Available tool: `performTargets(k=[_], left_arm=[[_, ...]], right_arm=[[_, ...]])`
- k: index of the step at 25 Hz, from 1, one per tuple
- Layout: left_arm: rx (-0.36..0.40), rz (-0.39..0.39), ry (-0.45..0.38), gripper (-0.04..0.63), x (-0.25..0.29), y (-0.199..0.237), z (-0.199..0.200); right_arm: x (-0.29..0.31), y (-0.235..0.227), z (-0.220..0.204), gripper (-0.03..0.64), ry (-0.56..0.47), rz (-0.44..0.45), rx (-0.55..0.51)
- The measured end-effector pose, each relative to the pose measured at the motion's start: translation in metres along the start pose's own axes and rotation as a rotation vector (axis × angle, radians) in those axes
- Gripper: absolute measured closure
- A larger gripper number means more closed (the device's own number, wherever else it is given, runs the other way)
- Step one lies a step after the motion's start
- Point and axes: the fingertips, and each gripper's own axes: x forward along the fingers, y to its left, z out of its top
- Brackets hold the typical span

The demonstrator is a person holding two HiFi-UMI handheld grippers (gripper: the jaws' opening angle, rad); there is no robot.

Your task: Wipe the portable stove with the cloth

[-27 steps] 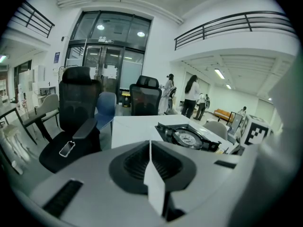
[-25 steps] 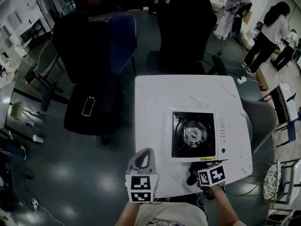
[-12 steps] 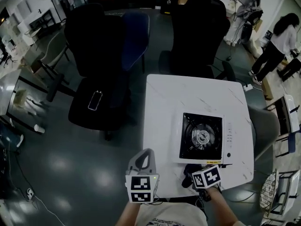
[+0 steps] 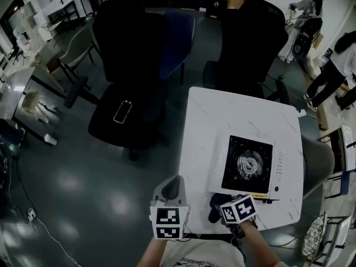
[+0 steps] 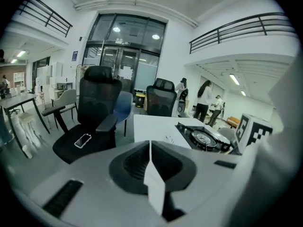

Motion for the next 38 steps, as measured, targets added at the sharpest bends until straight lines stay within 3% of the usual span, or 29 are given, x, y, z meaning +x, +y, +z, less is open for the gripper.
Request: performTargets(k=[16,38], left_arm=[[-0.026,0.048,0.004,0.574,-0.013,0.020,-0.006],[-0.031,0.056,0.004,0.574,-0.012,0.024,-0.004]], right_arm=[[0.009,0.031,0.020,0.569,0.038,0.062,-0.089],[0.006,0.052,0.042,0.569,-0.014,0.142,-0.054]])
